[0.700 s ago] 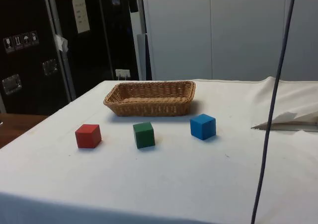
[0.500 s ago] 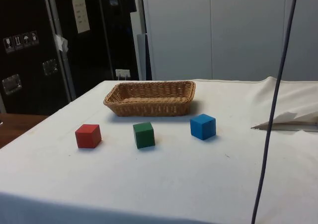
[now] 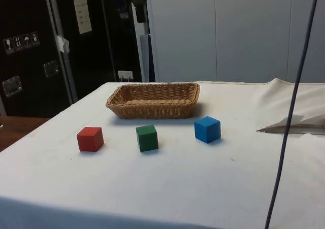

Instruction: Pick up exactly two blocks and place them into the basket.

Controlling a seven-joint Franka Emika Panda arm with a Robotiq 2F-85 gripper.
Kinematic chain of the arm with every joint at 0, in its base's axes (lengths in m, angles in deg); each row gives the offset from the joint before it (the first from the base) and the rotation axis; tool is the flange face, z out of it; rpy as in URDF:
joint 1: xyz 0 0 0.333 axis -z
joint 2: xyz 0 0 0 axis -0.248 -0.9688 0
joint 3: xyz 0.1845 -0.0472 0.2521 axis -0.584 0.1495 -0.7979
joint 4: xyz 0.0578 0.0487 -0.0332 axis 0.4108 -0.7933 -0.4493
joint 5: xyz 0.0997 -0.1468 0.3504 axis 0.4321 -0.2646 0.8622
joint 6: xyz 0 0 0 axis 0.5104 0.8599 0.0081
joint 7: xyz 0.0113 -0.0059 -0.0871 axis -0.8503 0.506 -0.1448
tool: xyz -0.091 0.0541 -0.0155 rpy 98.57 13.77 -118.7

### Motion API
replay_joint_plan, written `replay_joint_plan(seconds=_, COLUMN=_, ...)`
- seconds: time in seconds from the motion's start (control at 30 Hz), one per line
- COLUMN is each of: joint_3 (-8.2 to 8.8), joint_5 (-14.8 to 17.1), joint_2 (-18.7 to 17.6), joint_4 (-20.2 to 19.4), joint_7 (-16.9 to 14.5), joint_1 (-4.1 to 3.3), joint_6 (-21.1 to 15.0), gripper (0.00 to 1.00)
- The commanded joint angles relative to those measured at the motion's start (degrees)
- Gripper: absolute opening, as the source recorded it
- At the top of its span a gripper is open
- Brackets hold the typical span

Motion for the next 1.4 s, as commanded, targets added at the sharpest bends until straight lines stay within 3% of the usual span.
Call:
replay_joint_plan(seconds=0.0, joint_3=-0.11, joint_5=-0.92, joint_2=1.03, joint_4=-1.66, joint_7=0.74, joint_1=-0.06, joint_6=-1.60, gripper=1.00)
replay_joint_plan(seconds=0.17, joint_3=-0.17, joint_5=-2.01, joint_2=3.44, joint_4=-6.42, joint_7=1.15, joint_1=0.06, joint_6=-4.76, gripper=1.00)
replay_joint_plan(seconds=0.2, joint_3=-0.06, joint_5=-1.32, joint_2=3.09, joint_4=-5.96, joint_7=0.52, joint_1=0.00, joint_6=-3.95, gripper=1.00)
replay_joint_plan(seconds=0.4, joint_3=-0.23, joint_5=-2.69, joint_2=5.96, joint_4=-11.80, joint_7=1.49, joint_1=0.06, joint_6=-8.71, gripper=1.00)
replay_joint_plan(seconds=0.43, joint_3=-0.06, joint_5=-1.89, joint_2=5.27, joint_4=-10.66, joint_7=0.74, joint_1=0.00, joint_6=-7.28, gripper=1.00)
replay_joint_plan(seconds=0.47, joint_3=-0.23, joint_5=-2.69, joint_2=6.42, joint_4=-12.78, joint_7=1.49, joint_1=0.11, joint_6=-9.51, gripper=1.00)
replay_joint_plan(seconds=0.67, joint_3=-0.17, joint_5=-2.86, joint_2=8.88, joint_4=-18.91, joint_7=1.32, joint_1=0.34, joint_6=-14.09, gripper=1.00)
replay_joint_plan(seconds=0.7, joint_3=-0.06, joint_5=-2.01, joint_2=8.31, joint_4=-17.88, joint_7=0.74, joint_1=0.11, joint_6=-12.95, gripper=1.00)
replay_joint_plan(seconds=0.83, joint_3=0.00, joint_5=-3.15, joint_2=10.43, joint_4=-23.15, joint_7=1.20, joint_1=0.57, joint_6=-17.07, gripper=1.00)
replay_joint_plan(seconds=0.93, joint_3=0.11, joint_5=-3.38, joint_2=11.23, joint_4=-25.50, joint_7=1.15, joint_1=0.74, joint_6=-18.74, gripper=1.00)
replay_joint_plan(seconds=0.97, joint_3=0.23, joint_5=-2.64, joint_2=10.71, joint_4=-24.69, joint_7=0.74, joint_1=0.52, joint_6=-17.76, gripper=1.00)
replay_joint_plan(seconds=1.23, joint_3=0.63, joint_5=-4.30, joint_2=13.29, joint_4=-32.37, joint_7=0.92, joint_1=1.43, joint_6=-23.72, gripper=1.00)
replay_joint_plan(seconds=1.27, joint_3=0.74, joint_5=-3.44, joint_2=12.89, joint_4=-31.86, joint_7=0.52, joint_1=1.03, joint_6=-23.03, gripper=1.00)
replay_joint_plan(seconds=1.3, joint_3=0.86, joint_5=-3.67, joint_2=13.06, joint_4=-32.54, joint_7=0.52, joint_1=1.09, joint_6=-23.61, gripper=1.00)
replay_joint_plan(seconds=1.37, joint_3=0.97, joint_5=-4.93, joint_2=13.98, joint_4=-35.24, joint_7=0.92, joint_1=1.60, joint_6=-25.90, gripper=1.00)
